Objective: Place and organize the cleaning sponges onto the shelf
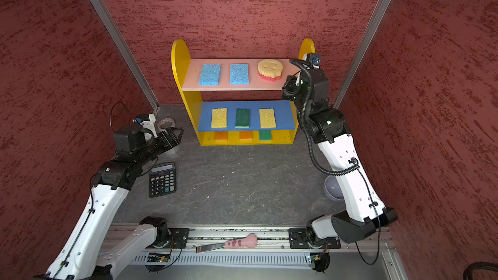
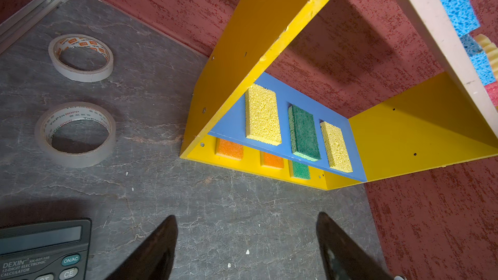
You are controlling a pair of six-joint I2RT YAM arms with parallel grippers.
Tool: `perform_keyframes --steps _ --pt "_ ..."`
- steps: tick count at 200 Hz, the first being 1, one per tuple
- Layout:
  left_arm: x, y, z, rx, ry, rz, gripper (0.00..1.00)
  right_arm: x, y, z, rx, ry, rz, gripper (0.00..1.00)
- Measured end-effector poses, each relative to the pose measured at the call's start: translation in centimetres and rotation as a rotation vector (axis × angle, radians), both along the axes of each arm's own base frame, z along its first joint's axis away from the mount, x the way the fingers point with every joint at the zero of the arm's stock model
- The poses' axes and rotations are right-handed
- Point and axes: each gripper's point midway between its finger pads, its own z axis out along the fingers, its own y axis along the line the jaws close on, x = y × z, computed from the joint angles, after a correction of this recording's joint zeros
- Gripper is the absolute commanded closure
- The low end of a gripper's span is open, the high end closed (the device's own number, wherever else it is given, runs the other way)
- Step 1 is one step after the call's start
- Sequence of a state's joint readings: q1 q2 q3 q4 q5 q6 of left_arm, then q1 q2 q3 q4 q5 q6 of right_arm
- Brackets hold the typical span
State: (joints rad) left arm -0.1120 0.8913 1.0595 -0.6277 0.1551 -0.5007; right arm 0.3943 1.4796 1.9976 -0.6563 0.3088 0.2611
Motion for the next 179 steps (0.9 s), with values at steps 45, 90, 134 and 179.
perform_keyframes --steps 45,90,134,179 --pt "0.0 0.0 0.0 0.000 0.000 0.001 0.17 5.5 2.0 0.4 -0.017 0.026 0.024 0.34" --pt "0.0 0.1 0.0 0.000 0.001 0.004 0.16 9.1 1.8 -3.2 0.017 0.141 0.038 0.31" --pt "0.3 0.1 -0.5 -0.001 0.012 0.004 0.15 9.4 0.5 -3.8 0.118 0.184 0.077 0.40" --pt "0.4 0.2 -0.9 0.000 0.021 0.006 0.15 10.1 0.6 -4.6 0.198 0.219 0.134 0.47"
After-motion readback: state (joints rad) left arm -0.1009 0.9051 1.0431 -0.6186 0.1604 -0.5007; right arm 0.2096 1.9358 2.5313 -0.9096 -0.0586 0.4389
